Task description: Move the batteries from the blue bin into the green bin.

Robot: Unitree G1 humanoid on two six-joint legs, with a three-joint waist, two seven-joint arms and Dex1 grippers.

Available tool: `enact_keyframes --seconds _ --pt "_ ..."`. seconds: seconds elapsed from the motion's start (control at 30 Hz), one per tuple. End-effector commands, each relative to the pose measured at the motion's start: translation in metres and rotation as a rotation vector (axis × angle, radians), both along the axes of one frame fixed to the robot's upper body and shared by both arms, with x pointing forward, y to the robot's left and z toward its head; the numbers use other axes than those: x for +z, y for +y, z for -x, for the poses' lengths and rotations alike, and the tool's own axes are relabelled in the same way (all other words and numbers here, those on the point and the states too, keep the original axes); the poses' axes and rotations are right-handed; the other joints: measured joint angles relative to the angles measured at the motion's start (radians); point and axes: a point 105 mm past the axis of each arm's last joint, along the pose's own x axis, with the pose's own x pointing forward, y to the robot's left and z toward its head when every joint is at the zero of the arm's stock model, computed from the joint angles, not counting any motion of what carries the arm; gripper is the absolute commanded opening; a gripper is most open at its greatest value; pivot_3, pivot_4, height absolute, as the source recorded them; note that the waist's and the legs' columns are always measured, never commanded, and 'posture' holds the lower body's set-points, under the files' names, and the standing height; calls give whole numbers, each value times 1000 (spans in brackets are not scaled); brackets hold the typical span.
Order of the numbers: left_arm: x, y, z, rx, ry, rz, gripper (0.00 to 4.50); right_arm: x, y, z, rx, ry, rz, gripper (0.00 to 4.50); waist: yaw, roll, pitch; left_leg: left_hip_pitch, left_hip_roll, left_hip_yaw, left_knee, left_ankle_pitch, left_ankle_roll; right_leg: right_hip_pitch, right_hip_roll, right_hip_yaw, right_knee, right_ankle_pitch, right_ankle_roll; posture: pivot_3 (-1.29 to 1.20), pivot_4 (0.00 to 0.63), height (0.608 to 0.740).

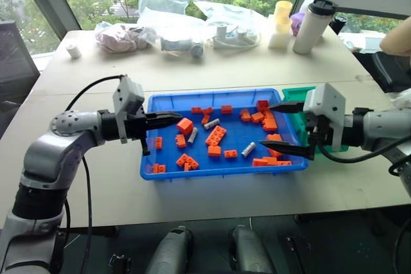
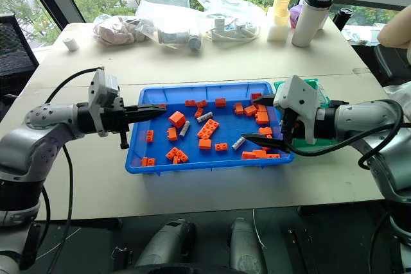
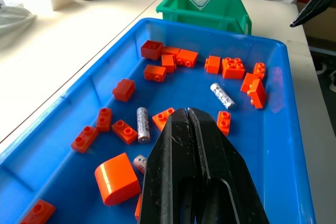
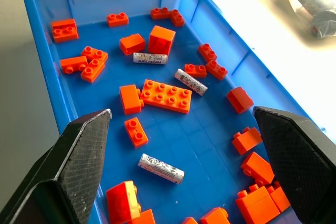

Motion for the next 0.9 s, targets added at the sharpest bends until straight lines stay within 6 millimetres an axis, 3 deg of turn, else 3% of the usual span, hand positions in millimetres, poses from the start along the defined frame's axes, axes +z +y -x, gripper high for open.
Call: enact_keyframes --seconds 0.03,0.7,0.9 --pt "12 5 1 -1 -59 -16 0 6 6 2 34 -22 14 4470 0 0 0 0 0 0 0 0 0 0 0 0 0 0 0 0 150 740" --pt "13 11 0 11 -62 -33 0 -4 26 -9 120 -2 39 4470 -1 0 0 0 0 0 0 0 0 -1 0 0 0 0 0 0 150 740" --pt "12 12 -3 25 -57 -31 0 -17 55 -29 122 -3 42 4470 -5 0 0 0 0 0 0 0 0 -2 0 0 1 0 0 0 150 740"
